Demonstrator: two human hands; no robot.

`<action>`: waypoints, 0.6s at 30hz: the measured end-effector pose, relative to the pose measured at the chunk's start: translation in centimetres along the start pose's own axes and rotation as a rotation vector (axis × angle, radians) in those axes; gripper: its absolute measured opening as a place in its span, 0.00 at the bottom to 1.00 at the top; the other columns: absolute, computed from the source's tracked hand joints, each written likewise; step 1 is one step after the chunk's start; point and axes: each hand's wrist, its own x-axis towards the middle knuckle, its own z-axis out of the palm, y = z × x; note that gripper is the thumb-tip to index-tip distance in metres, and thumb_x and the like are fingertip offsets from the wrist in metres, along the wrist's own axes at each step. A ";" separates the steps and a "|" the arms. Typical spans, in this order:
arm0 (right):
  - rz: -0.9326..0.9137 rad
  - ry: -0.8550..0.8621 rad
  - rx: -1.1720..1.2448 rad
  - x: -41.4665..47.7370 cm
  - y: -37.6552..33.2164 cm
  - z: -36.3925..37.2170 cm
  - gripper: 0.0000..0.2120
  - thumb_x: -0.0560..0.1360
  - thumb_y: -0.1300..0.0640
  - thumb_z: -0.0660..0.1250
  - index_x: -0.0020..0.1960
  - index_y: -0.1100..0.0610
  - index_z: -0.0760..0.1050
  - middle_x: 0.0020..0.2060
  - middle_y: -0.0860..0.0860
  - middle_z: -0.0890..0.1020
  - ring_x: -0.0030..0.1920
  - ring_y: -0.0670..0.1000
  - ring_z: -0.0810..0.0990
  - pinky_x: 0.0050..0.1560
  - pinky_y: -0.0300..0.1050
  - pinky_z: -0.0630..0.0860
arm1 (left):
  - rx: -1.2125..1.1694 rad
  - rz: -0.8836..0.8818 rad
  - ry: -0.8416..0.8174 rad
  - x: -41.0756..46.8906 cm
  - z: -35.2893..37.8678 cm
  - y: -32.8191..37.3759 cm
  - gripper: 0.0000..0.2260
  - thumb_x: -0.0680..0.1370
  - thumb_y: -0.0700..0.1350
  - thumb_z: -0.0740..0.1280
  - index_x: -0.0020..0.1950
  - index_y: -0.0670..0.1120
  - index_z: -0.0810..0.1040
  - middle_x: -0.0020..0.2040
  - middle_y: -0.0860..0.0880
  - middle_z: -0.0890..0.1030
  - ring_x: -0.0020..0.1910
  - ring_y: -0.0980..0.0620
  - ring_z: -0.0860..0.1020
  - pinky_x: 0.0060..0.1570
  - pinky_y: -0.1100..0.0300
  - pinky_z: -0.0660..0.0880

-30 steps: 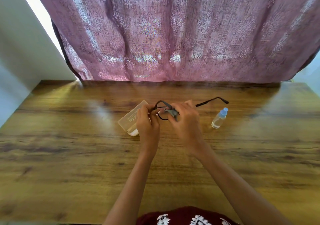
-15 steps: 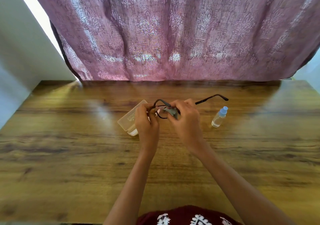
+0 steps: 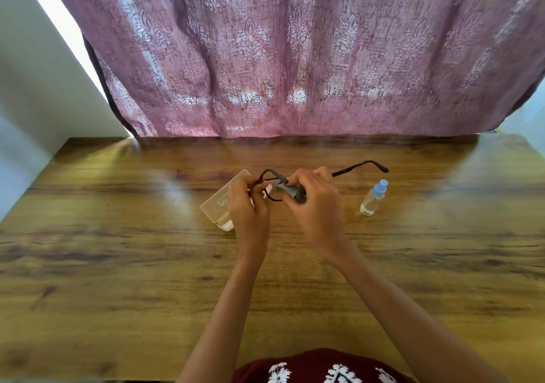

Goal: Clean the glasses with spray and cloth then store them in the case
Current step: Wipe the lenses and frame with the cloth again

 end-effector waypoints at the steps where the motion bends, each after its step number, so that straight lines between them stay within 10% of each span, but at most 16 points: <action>1: -0.023 -0.012 0.001 -0.2 0.1 0.0 0.10 0.65 0.62 0.77 0.41 0.58 0.77 0.34 0.43 0.76 0.41 0.47 0.71 0.39 0.34 0.66 | -0.008 -0.014 0.004 0.1 0.0 -0.1 0.11 0.77 0.31 0.59 0.47 0.48 0.71 0.43 0.58 0.73 0.42 0.60 0.71 0.43 0.68 0.68; 8: -0.036 0.002 0.034 -0.8 0.0 0.0 0.09 0.65 0.63 0.77 0.43 0.59 0.79 0.36 0.44 0.75 0.40 0.37 0.66 0.45 0.23 0.65 | -0.040 -0.009 -0.061 -0.5 0.3 0.3 0.11 0.78 0.34 0.59 0.46 0.50 0.70 0.42 0.53 0.74 0.42 0.55 0.72 0.42 0.65 0.68; 13: -0.018 0.041 -0.006 0.2 0.2 -0.4 0.09 0.65 0.63 0.77 0.41 0.58 0.77 0.34 0.35 0.66 0.39 0.42 0.67 0.37 0.37 0.69 | -0.029 -0.036 -0.011 -0.2 0.3 0.3 0.11 0.78 0.31 0.60 0.46 0.48 0.71 0.42 0.55 0.74 0.42 0.60 0.71 0.42 0.68 0.68; 18: -0.029 -0.006 0.013 -1.0 0.0 0.1 0.09 0.65 0.59 0.76 0.42 0.58 0.77 0.36 0.44 0.79 0.42 0.44 0.70 0.38 0.37 0.70 | -0.020 -0.048 -0.005 -0.3 0.3 0.3 0.10 0.77 0.31 0.60 0.46 0.46 0.72 0.43 0.51 0.75 0.42 0.60 0.71 0.43 0.68 0.67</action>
